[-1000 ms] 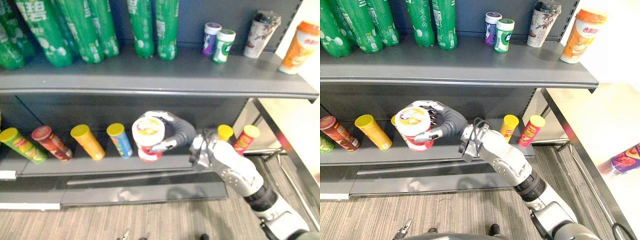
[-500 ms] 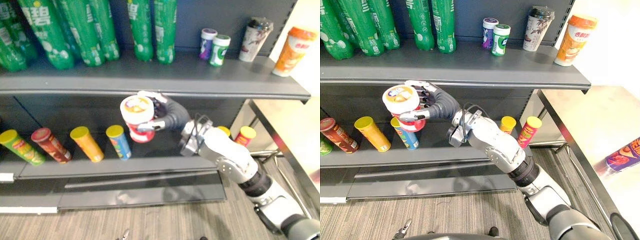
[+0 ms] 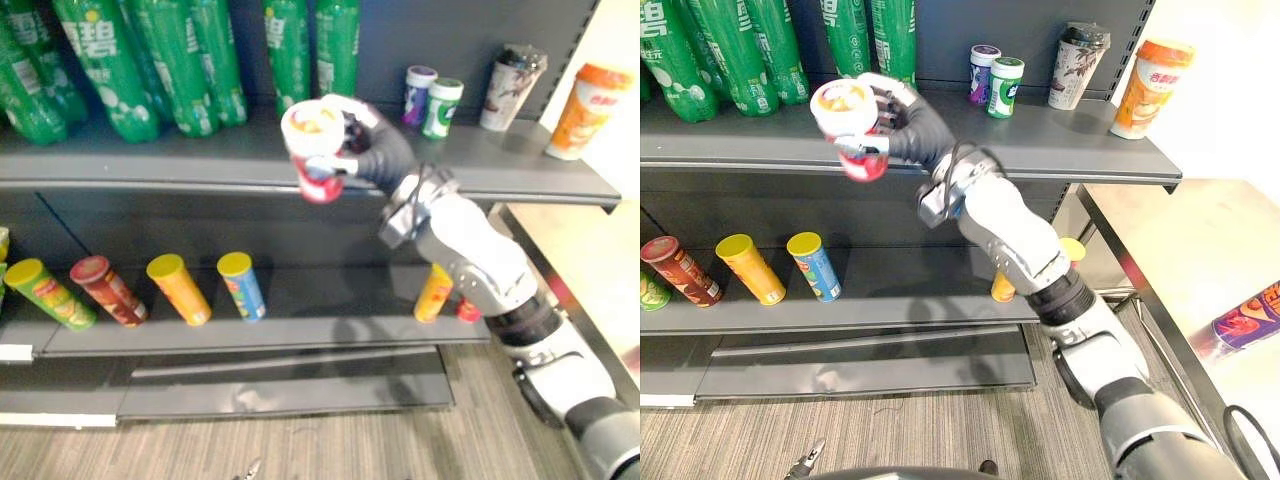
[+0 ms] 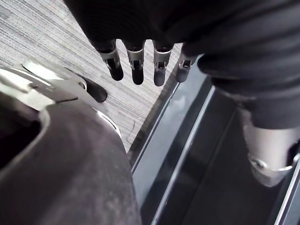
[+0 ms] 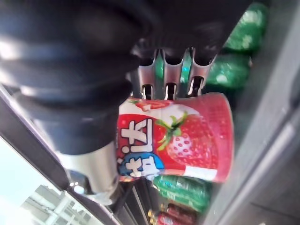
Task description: Put the gum and the chips on the shelf.
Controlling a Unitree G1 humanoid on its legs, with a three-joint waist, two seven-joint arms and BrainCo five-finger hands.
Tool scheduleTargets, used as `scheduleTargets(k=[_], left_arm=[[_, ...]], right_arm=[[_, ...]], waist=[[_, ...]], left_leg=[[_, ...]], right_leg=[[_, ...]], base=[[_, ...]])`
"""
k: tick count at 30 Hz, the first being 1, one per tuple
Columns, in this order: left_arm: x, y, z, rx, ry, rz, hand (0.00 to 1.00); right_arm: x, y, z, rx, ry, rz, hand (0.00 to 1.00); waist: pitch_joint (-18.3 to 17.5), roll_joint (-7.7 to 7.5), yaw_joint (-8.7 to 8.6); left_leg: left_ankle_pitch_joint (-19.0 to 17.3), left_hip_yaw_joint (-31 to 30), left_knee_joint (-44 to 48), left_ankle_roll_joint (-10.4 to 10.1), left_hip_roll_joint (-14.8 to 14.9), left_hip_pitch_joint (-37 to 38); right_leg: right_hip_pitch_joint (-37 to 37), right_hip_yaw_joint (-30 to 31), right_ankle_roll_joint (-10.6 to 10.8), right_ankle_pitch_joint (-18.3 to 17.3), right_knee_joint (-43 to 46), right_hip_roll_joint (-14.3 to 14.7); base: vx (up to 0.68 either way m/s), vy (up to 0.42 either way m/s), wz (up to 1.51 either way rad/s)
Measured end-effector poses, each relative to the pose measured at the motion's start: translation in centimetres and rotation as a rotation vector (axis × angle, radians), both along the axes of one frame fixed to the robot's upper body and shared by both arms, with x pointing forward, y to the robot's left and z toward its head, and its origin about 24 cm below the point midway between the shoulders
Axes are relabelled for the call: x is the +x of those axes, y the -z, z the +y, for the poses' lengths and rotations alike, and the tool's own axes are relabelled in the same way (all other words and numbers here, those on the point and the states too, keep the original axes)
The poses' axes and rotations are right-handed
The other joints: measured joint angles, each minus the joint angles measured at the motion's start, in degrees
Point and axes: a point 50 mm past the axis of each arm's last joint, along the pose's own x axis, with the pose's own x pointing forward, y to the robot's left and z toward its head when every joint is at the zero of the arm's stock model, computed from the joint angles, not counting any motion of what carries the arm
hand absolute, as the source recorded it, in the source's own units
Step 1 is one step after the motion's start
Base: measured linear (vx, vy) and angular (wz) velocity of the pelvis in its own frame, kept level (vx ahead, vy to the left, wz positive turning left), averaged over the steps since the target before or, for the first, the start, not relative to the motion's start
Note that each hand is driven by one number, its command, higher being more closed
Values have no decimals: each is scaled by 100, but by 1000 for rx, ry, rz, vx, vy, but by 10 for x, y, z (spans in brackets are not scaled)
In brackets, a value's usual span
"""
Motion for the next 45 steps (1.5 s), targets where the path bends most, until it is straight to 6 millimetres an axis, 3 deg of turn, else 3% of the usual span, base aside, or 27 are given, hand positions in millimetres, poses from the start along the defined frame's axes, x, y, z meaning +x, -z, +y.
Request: scheduleTargets(k=[5, 9, 24, 36, 45], left_arm=[[1, 0, 1, 11, 32, 4, 0], [0, 0, 1, 12, 33, 6, 0], [0, -1, 2, 25, 71, 15, 0], [1, -1, 3, 26, 74, 8, 0], [6, -3, 2, 27, 78, -14, 0]], right_arm=[[18, -28, -39, 37, 171, -39, 100], [28, -36, -58, 34, 258, -34, 100], [40, -39, -87, 83, 325, 22, 100], [58, 14, -112, 91, 432, 213, 100], [61, 27, -132, 169, 499, 241, 100]], waist=[[-17, -14, 10], [-23, -19, 5], [-22, -27, -8], [17, -44, 19], [158, -16, 28]], left_leg=[[21, -2, -52, -11, 0, 7], [52, -5, -115, -16, 8, 20], [100, 21, -200, -16, 15, 106], [100, 19, -204, -15, 14, 96], [100, -16, -204, -16, 0, 100]], right_leg=[[-2, -9, 0, 0, 0, 3], [-12, -19, 0, 0, 0, 15], [-17, 4, 0, 0, 0, 32], [-29, 4, 0, 0, 0, 30], [1, -31, 1, -1, 1, 15]], base=[[0, 0, 0], [0, 0, 0], [0, 0, 0], [0, 0, 0], [0, 0, 1]])
